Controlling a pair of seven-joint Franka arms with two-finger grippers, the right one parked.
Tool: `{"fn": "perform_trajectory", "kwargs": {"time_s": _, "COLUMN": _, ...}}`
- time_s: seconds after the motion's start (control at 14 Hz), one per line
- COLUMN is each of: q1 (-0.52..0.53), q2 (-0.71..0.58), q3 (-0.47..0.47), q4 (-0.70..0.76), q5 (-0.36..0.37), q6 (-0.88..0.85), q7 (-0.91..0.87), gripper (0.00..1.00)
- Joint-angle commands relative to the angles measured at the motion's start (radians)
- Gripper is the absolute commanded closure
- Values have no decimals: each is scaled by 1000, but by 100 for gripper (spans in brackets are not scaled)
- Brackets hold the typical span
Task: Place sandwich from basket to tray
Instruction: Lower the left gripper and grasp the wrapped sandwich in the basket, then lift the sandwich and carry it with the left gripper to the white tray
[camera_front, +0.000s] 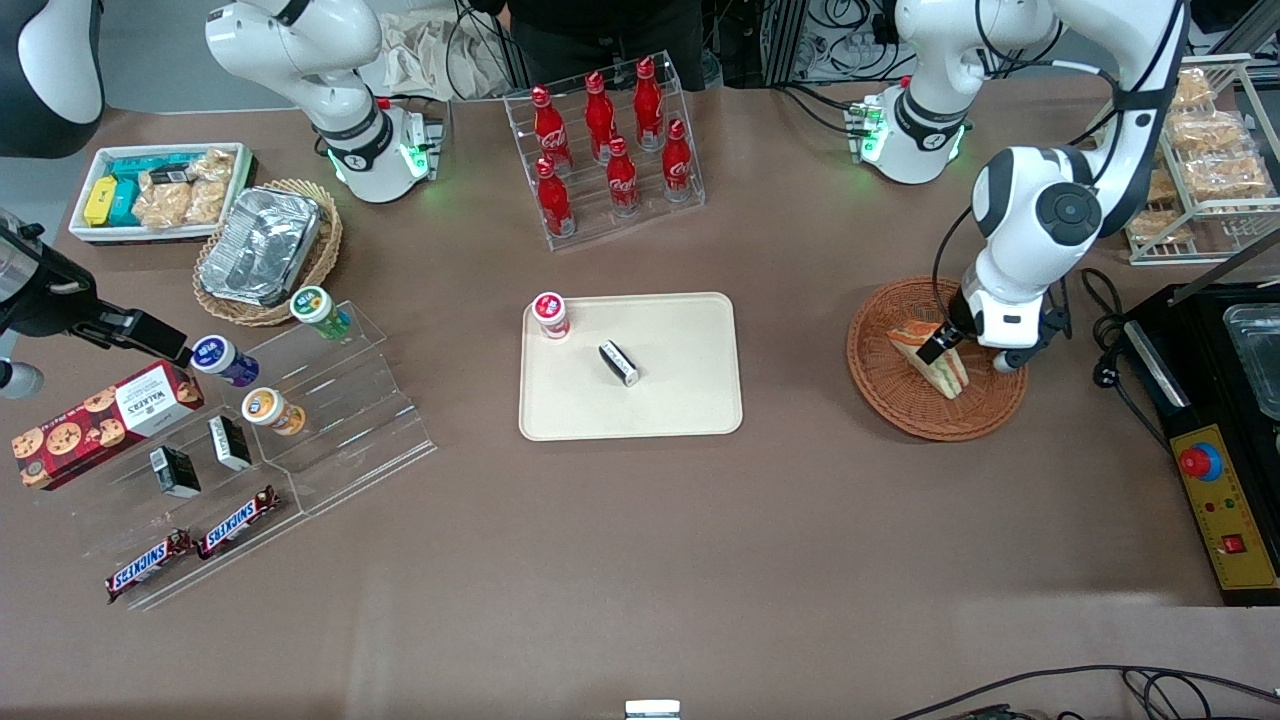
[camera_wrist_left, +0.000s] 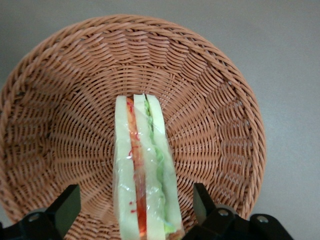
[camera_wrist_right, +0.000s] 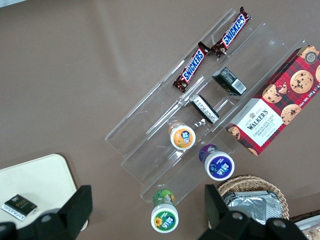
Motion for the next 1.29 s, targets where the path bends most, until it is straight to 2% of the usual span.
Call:
{"fn": "perform_trajectory", "kwargs": {"time_s": 0.0, "q1": -12, "q2": 34, "q3": 2, "q4": -14, "q5": 10, "q6": 62, "q7": -31, "gripper": 2}}
{"fn": "perform_trajectory", "kwargs": {"time_s": 0.14, "q1": -10, "q2": 45, "q3": 2, "q4": -14, "q5": 10, "q6": 66, "q7": -33, "gripper": 34}}
{"fn": "perform_trajectory", "kwargs": {"time_s": 0.29, "q1": -10, "q2": 62, "q3": 2, "q4": -14, "q5": 6, "q6": 81, "q7": -33, "gripper": 52}}
{"fn": "perform_trajectory", "kwargs": {"time_s": 0.36, "q1": -10, "q2": 68, "q3": 0, "q4": -19, "q5": 1, "q6": 99, "q7": -33, "gripper": 67}}
{"fn": "perform_trajectory", "kwargs": {"time_s": 0.43, "q1": -10, "q2": 68, "q3": 0, "q4": -31, "q5": 0, "q6": 111, "q7": -34, "gripper": 91}}
{"fn": "perform_trajectory", "kwargs": {"time_s": 0.5, "q1": -12, "q2": 64, "q3": 0, "q4": -36, "q5": 1, "q6": 112, "q7": -36, "gripper": 100}}
{"fn": "perform_trajectory", "kwargs": {"time_s": 0.71, "q1": -39, "q2": 10, "q3": -3, "q4": -30, "q5": 1, "q6": 87, "q7": -53, "gripper": 100}}
{"fn": "perform_trajectory", "kwargs": {"time_s": 0.79, "q1": -47, "q2": -28, "q3": -3, "q4": -21, "q5": 1, "q6": 32, "q7": -51, "gripper": 100}}
{"fn": "perform_trajectory", "kwargs": {"time_s": 1.21, "q1": -49, "q2": -125, "q3": -21, "q4": 255, "q5": 9, "q6": -475, "q7": 12, "gripper": 100}}
